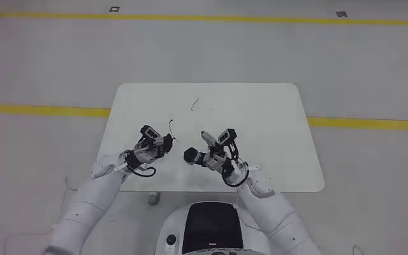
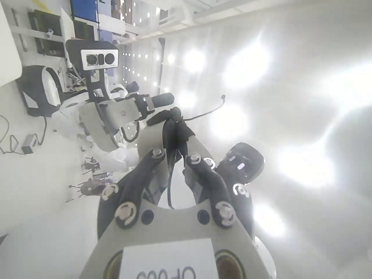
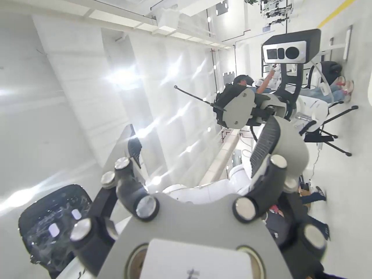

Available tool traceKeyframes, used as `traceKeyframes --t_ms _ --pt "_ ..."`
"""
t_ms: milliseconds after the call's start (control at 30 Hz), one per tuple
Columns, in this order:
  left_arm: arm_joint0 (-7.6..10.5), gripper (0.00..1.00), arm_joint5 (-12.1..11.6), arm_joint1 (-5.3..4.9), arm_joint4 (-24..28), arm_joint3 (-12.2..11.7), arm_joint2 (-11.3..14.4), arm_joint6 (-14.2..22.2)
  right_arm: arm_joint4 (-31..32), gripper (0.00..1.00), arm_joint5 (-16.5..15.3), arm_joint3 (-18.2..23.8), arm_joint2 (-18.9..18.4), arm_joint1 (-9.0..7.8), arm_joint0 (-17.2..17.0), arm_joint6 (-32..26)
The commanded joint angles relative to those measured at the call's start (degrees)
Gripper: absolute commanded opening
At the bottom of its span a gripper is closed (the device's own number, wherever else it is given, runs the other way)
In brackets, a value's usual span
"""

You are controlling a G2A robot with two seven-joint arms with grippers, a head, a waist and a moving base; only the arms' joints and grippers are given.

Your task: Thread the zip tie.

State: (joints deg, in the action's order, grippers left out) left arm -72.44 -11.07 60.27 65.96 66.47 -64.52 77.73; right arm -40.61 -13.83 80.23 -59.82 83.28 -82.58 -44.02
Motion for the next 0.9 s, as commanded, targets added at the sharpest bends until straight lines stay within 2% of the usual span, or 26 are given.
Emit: traceKeyframes --t_ms 0,167,267,300,400,600,867 --pt "-0.26 0.0 -0.08 0.04 -0.02 0.74 -0.02 0.46 -3.37 1.0 1.97 -0.48 0.29 0.12 0.53 -1.06" --pt "-0.73 0.0 -0.33 0.24 0.55 1.16 0.02 1.16 -9.77 1.0 3.89 -2.61 1.07 0.61 1.71 -2.38" --pt "-1.14 0.0 0.6 0.38 2.0 1.54 0.01 1.91 -11.53 0.58 4.59 -3.68 1.44 0.76 2.38 -3.25" --pt "-1.21 0.0 0.77 0.4 2.18 1.64 0.02 1.91 -11.83 0.49 4.77 -3.96 1.56 0.79 2.56 -3.52" --pt "-1.34 0.0 1.15 0.47 2.5 1.5 -0.03 1.91 -12.18 0.47 4.59 -4.72 1.95 0.88 2.99 -4.18" --pt "-1.27 0.0 1.81 0.55 2.8 1.61 0.14 1.91 -10.57 0.45 2.27 -5.27 2.84 0.98 3.31 -4.96" --pt "-1.27 0.0 1.81 0.55 2.8 1.61 0.14 1.91 -10.14 0.32 0.67 -6.15 4.1 1.26 3.93 -5.3"
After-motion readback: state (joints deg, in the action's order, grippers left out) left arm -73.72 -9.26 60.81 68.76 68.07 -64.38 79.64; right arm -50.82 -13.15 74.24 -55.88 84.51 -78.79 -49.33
